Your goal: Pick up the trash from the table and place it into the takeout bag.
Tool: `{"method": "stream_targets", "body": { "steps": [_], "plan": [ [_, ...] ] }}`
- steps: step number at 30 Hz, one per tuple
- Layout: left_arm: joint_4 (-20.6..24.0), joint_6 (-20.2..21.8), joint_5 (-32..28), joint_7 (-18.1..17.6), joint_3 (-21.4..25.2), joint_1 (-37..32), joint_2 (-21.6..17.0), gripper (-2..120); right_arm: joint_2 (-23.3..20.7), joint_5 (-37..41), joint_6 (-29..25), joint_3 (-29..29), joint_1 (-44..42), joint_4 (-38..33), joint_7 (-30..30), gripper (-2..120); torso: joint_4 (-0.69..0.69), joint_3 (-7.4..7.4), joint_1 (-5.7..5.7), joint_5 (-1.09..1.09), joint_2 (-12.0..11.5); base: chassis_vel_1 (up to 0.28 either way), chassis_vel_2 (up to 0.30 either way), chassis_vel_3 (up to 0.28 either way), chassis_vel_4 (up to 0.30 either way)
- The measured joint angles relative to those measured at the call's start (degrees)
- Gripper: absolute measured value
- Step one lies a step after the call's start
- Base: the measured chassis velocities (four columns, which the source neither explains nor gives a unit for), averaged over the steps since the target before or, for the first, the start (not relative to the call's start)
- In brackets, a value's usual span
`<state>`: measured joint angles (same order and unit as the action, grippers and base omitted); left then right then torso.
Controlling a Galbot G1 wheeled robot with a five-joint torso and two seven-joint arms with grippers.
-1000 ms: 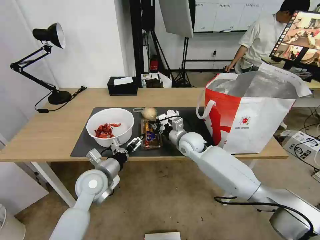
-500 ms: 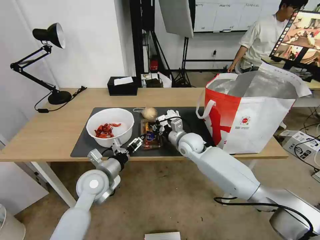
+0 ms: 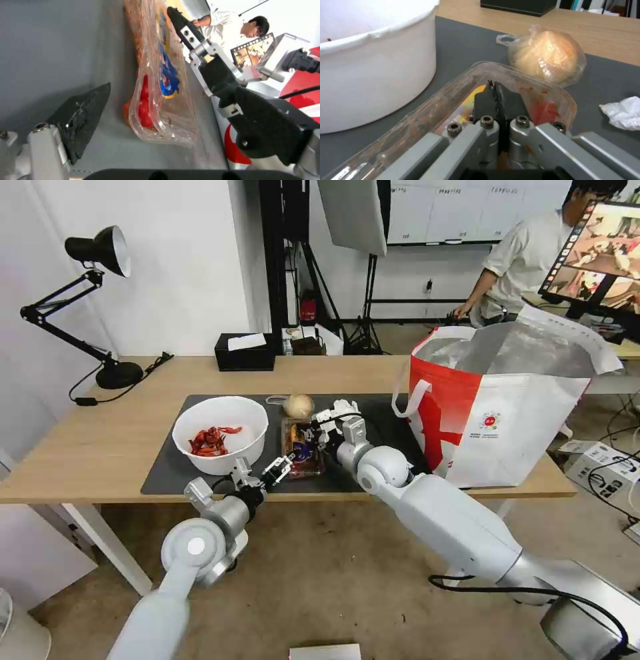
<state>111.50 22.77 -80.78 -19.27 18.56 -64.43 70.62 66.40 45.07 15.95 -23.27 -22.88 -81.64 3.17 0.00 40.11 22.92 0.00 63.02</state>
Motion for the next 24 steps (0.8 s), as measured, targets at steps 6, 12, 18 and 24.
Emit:
{"method": "stream_targets", "body": {
  "steps": [6,12,18,24],
  "plan": [
    [-0.4,0.0,-0.1,0.0,-0.3,0.5,-0.3,100,-0.2,-0.1,0.0,0.2,-0.3,-0.2,0.0,0,0.0,0.0,0.0,0.0,0.0,0.0,0.0,0.0,0.0],
    [-1.2,0.0,-0.1,0.1,-0.9,1.2,-0.3,100,-0.2,-0.2,0.0,0.3,-0.4,-0.3,0.0,0,0.0,0.0,0.0,0.0,0.0,0.0,0.0,0.0,0.0],
    [-2.0,-0.1,-0.1,0.4,-1.2,1.8,-0.3,100,-0.4,-0.2,0.0,0.3,-0.5,-0.6,0.1,0,0.0,-0.01,-0.01,0.01,0.0,0.0,0.0,0.0,0.0],
    [-2.5,-0.2,-0.1,0.0,-1.4,2.1,-0.3,90,-0.4,-0.2,0.0,0.3,-0.5,-0.9,0.1,0,0.0,0.0,0.0,0.0,0.0,0.0,0.0,0.0,0.0]
  ]
}}
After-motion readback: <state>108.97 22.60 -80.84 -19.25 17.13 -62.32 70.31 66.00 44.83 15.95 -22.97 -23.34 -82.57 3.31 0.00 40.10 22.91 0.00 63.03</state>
